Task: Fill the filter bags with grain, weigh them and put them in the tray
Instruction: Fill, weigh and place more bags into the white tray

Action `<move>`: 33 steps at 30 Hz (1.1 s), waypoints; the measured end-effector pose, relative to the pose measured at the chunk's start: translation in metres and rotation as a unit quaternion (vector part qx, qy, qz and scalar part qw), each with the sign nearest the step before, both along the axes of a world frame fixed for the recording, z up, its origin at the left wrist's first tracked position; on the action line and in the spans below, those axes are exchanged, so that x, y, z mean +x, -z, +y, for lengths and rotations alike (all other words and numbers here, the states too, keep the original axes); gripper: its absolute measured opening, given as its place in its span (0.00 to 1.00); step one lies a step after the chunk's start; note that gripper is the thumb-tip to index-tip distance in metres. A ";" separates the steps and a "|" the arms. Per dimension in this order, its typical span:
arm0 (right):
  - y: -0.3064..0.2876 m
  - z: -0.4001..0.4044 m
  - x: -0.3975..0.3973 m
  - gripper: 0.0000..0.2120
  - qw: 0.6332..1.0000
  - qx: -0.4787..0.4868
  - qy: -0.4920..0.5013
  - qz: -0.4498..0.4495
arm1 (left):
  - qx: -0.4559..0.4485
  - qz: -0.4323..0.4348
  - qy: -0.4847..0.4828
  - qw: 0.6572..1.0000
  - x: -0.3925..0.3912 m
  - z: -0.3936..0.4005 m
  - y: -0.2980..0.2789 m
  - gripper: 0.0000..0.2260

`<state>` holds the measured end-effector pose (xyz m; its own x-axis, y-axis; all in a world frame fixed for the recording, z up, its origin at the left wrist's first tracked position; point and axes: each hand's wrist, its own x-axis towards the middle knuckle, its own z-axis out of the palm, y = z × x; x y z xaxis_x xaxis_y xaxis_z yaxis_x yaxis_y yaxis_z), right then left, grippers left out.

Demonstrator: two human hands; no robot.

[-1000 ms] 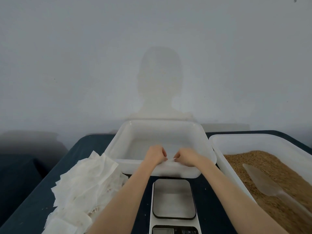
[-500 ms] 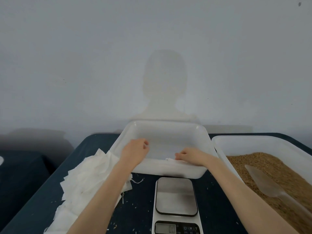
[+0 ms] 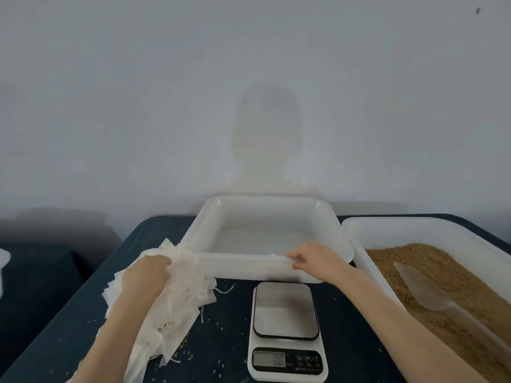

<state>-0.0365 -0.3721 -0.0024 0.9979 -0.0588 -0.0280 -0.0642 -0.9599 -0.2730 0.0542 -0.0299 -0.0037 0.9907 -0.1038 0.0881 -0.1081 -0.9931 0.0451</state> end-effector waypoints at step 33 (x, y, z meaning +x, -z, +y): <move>-0.031 0.071 -0.027 0.10 0.829 0.536 0.006 -0.161 | -0.535 0.031 0.231 0.812 -0.058 -0.106 -0.083 0.07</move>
<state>-0.0640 -0.3013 0.0290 0.9636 -0.1812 0.1968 0.1695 -0.1556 -0.9732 -0.0037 -0.1356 0.0789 0.8742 -0.3622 0.3233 -0.4216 -0.2364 0.8754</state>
